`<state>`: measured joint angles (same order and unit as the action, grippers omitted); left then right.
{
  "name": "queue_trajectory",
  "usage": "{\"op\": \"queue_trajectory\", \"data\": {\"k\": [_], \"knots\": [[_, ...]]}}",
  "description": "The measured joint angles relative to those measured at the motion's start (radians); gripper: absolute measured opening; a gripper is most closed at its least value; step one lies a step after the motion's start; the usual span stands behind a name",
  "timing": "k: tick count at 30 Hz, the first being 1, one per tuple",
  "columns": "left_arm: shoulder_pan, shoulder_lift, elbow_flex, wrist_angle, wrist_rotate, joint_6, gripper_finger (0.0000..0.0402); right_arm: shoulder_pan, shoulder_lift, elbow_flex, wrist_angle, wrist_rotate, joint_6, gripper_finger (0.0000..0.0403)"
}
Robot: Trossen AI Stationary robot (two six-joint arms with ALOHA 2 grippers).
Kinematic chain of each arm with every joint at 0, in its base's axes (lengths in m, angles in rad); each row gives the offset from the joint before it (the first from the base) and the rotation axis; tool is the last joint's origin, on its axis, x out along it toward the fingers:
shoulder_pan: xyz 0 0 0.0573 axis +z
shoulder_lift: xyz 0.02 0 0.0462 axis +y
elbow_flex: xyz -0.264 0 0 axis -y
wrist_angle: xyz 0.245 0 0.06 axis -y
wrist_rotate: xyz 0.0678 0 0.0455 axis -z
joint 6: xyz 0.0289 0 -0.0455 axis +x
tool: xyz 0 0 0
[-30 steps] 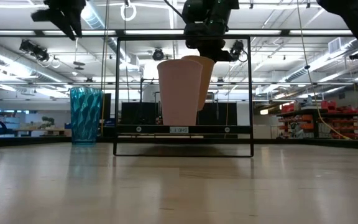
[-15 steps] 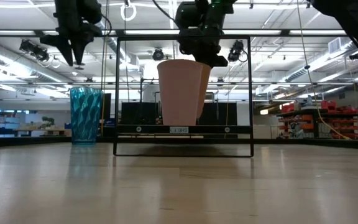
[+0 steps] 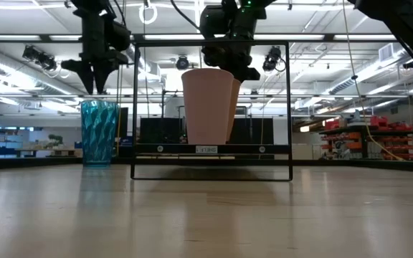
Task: Stack small to large cups/mugs on shelf
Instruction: Put the brown cup on the shelf
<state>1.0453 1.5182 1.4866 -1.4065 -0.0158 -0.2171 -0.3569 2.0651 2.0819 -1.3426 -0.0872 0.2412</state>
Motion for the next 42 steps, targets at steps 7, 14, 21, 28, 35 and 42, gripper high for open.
{"op": "queue_trajectory", "data": {"k": [7,14,21,28,35,42], "knots": [[0.048,0.019,-0.056,0.025,-0.008,0.02,0.014,0.01,0.0,0.0,0.006,0.001,0.025,0.0003],[0.046,0.017,-0.06,0.054,-0.005,0.019,0.0146,0.008,0.003,0.0,0.0,0.019,0.055,0.0003],[0.044,0.017,-0.061,0.059,0.026,0.011,0.0142,0.009,0.003,-0.016,-0.004,0.023,0.091,0.0003],[0.035,0.017,-0.061,0.095,0.038,0.012,0.015,0.009,0.003,-0.02,0.01,0.027,0.097,0.0003],[0.038,0.02,-0.143,0.14,0.032,0.013,0.0147,0.014,0.003,-0.021,0.019,0.027,0.095,0.0003],[0.045,0.02,-0.225,0.161,0.032,0.019,0.0146,0.013,0.003,-0.021,0.03,0.027,0.089,0.0003]]}}
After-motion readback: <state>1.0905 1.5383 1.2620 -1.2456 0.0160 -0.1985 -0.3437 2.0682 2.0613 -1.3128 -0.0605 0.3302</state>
